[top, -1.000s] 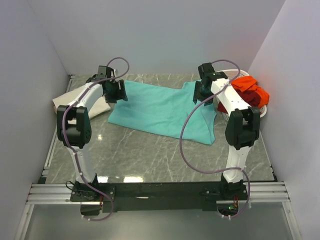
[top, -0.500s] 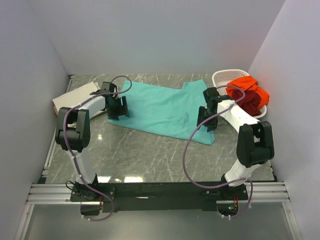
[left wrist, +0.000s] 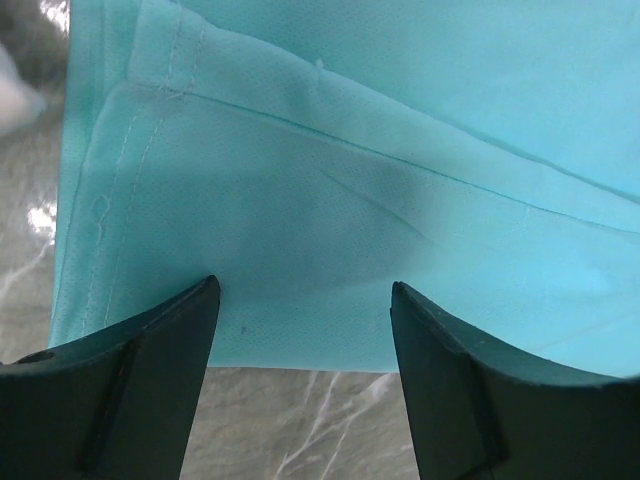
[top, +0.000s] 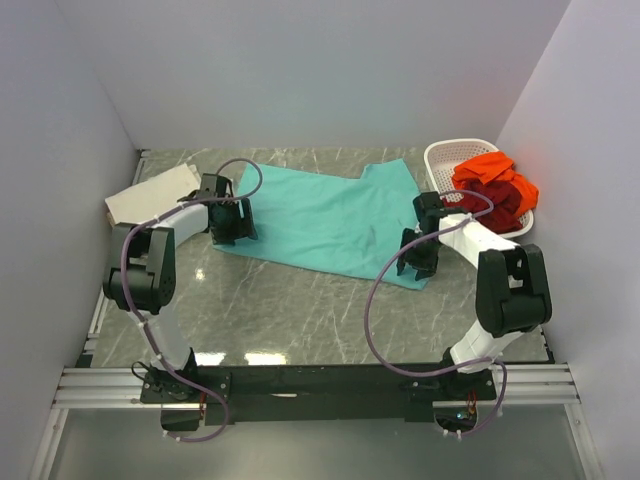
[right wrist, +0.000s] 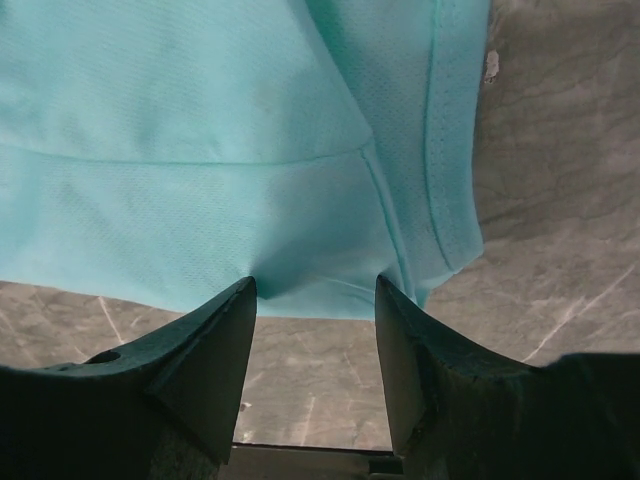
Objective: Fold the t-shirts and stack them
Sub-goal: Fold the tshirt
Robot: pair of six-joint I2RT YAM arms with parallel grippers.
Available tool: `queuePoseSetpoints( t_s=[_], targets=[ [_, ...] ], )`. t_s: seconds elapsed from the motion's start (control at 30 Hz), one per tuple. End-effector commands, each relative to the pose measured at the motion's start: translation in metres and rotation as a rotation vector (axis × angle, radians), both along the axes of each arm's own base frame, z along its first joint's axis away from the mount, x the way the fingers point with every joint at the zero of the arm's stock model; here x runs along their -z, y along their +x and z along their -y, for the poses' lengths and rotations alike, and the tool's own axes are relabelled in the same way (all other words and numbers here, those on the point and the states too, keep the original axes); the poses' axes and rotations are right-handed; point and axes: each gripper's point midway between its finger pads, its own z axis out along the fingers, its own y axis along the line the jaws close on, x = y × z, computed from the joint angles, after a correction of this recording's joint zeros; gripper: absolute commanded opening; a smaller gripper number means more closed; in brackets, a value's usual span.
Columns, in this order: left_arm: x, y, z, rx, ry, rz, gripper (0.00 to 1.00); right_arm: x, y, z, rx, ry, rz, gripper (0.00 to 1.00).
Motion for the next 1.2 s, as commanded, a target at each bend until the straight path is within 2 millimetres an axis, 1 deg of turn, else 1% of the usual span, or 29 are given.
queuePoseSetpoints(
  t_s=[0.0,0.13,0.17,0.23,0.27,0.33,0.37,0.47,0.6,0.63,0.7,0.73,0.77,0.83,0.87,0.9,0.93,0.97,1.0,1.03,1.07,1.1,1.13,1.17],
  targets=[
    [0.008,-0.020,-0.011,-0.027,0.046,-0.041,0.76,0.009,-0.001,0.002,0.017,0.010,-0.018,0.58],
    [0.011,-0.029,-0.014,-0.038,0.054,-0.058,0.76,0.018,-0.013,0.012,0.029,-0.022,-0.066,0.58],
    [0.014,-0.034,-0.015,-0.042,0.060,-0.070,0.76,0.018,-0.014,0.013,0.031,-0.024,-0.064,0.58],
    [0.009,-0.036,-0.017,-0.055,0.062,-0.057,0.76,0.022,-0.019,0.017,0.044,-0.020,-0.073,0.58],
    [0.011,-0.041,-0.018,-0.057,0.064,-0.063,0.77,0.023,-0.022,0.018,0.048,-0.020,-0.077,0.58],
    [0.006,-0.044,-0.019,-0.068,0.063,-0.055,0.77,0.024,-0.025,0.022,0.065,-0.021,-0.081,0.58],
    [0.008,-0.049,-0.021,-0.073,0.069,-0.066,0.77,0.025,-0.027,0.023,0.069,-0.020,-0.085,0.58],
    [0.004,-0.054,-0.019,-0.073,0.056,-0.057,0.77,0.027,-0.029,0.024,0.070,-0.012,-0.090,0.58],
    [-0.013,-0.054,-0.011,-0.054,0.044,-0.030,0.78,0.021,-0.026,0.025,0.063,-0.015,-0.083,0.58],
    [-0.021,-0.054,-0.008,-0.046,0.045,-0.016,0.77,0.017,-0.027,0.025,0.060,-0.019,-0.081,0.58],
    [-0.036,-0.048,-0.003,-0.042,0.036,0.018,0.78,0.006,-0.019,0.026,0.056,-0.025,-0.048,0.57],
    [-0.044,-0.048,0.001,-0.038,0.027,0.033,0.78,-0.004,-0.017,0.027,0.054,-0.028,-0.025,0.57],
    [-0.056,-0.042,0.003,-0.037,0.019,0.059,0.78,-0.015,-0.008,0.024,0.048,-0.023,0.012,0.57],
    [-0.069,-0.039,0.010,-0.029,0.003,0.081,0.78,-0.030,-0.003,0.019,0.039,-0.007,0.043,0.57],
    [-0.079,-0.032,0.012,-0.028,-0.007,0.107,0.78,-0.041,0.003,0.015,0.029,0.003,0.075,0.57],
    [-0.083,-0.029,0.014,-0.027,-0.016,0.119,0.78,-0.054,0.012,0.007,0.013,0.014,0.117,0.57],
    [-0.085,-0.026,0.019,-0.022,-0.034,0.122,0.79,-0.061,0.018,0.001,0.003,0.023,0.145,0.57],
    [-0.089,-0.018,0.023,-0.019,-0.045,0.142,0.79,-0.066,0.024,-0.005,-0.007,0.033,0.163,0.57],
    [-0.085,-0.015,0.026,-0.017,-0.054,0.131,0.79,-0.076,0.032,-0.018,-0.030,0.062,0.199,0.57],
    [-0.082,-0.012,0.028,-0.015,-0.065,0.126,0.79,-0.076,0.040,-0.026,-0.043,0.080,0.218,0.57],
    [-0.082,-0.008,0.034,-0.006,-0.087,0.129,0.79,-0.081,0.049,-0.034,-0.057,0.098,0.242,0.57],
    [-0.079,-0.005,0.036,-0.004,-0.099,0.124,0.79,-0.081,0.054,-0.043,-0.072,0.114,0.248,0.57],
    [-0.069,-0.003,0.040,-0.005,-0.111,0.097,0.79,-0.073,0.059,-0.053,-0.096,0.118,0.239,0.57],
    [-0.065,-0.003,0.045,0.003,-0.137,0.086,0.79,-0.073,0.066,-0.059,-0.111,0.124,0.248,0.56]
  ],
)
